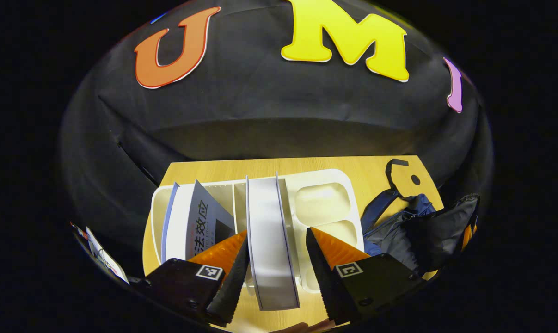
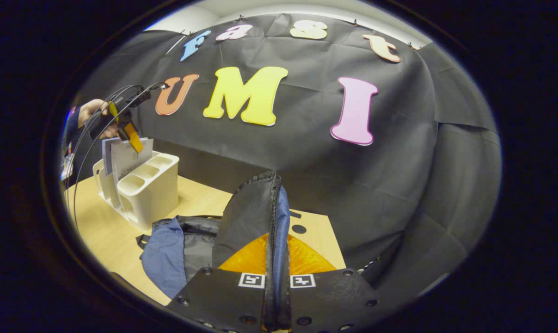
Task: Open the schoolbag, grab two books from the bookshelf and put them into the schoolbag.
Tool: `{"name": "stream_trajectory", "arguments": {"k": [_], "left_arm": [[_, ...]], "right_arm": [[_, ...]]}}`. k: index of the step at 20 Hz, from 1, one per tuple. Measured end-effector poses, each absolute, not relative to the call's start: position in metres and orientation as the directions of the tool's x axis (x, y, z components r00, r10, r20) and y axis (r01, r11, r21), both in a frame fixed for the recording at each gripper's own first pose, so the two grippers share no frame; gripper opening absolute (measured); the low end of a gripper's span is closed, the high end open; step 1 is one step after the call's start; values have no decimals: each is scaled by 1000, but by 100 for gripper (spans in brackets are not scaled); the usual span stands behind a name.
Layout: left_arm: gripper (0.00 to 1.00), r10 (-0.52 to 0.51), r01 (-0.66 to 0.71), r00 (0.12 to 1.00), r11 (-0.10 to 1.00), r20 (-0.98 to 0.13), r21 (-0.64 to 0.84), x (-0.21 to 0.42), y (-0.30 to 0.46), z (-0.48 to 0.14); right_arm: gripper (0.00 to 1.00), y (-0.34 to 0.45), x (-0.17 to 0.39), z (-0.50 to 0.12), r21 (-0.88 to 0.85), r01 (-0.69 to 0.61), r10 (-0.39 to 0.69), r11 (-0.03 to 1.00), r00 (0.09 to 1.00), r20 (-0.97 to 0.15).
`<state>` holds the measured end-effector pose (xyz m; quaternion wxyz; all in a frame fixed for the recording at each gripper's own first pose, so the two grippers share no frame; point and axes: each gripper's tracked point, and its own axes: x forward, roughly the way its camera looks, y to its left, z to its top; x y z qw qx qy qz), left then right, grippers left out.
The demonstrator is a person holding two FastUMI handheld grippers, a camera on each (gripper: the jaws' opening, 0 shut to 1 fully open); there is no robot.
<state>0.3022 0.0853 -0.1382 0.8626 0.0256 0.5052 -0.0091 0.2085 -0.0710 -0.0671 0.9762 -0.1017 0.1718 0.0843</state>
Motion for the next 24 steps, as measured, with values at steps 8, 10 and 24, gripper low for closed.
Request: {"name": "stream_trajectory", "arguments": {"k": [8,10,24], "left_arm": [[51,45,9,401,999,-915,53,295,91,-159],[47,36,-6,384,999,-923,37,284,92,-158],[44,-49,-79,519,991,-853,-105,188,96,-94]], "right_arm": [[5,-72,207,-72,-128,-191,135,973,925,-355],[5,-72,205,-73,-126,-195,139,973,924,-356],[5,-60,195,-83,-146,-203,139,968,922,-361]]}}
